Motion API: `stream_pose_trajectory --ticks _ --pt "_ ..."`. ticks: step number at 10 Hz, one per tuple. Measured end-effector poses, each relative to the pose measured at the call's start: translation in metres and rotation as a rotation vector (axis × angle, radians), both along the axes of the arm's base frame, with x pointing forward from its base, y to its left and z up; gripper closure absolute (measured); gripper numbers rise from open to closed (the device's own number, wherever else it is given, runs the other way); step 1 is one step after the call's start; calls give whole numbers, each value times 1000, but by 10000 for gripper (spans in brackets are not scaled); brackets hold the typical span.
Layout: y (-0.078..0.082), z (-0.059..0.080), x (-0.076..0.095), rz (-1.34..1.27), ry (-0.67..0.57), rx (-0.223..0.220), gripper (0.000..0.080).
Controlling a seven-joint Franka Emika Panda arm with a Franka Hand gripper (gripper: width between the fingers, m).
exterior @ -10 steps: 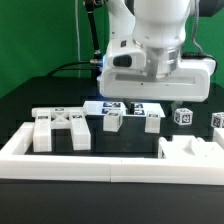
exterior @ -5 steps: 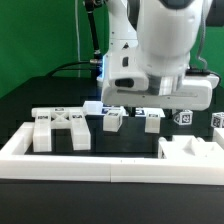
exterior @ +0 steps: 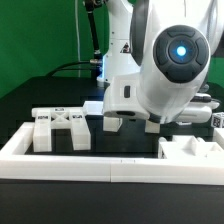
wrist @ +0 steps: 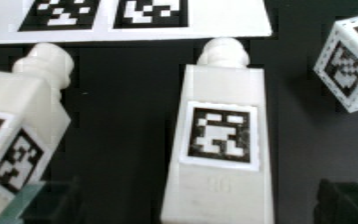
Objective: Assemble chair
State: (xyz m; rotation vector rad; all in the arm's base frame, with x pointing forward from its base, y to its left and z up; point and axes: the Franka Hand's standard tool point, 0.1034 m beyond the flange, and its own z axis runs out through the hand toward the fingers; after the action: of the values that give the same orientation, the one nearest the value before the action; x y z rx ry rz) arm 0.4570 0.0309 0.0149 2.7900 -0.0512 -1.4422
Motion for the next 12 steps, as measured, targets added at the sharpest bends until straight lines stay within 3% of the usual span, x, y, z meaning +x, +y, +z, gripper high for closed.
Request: stream_pose_trajectory --ticks 6,8,12 --pt "2 -9 -12 5 9 -2 177" --pt "1 -9 -12 4 9 -2 515" --pt "2 -7 -6 5 -3 -1 511"
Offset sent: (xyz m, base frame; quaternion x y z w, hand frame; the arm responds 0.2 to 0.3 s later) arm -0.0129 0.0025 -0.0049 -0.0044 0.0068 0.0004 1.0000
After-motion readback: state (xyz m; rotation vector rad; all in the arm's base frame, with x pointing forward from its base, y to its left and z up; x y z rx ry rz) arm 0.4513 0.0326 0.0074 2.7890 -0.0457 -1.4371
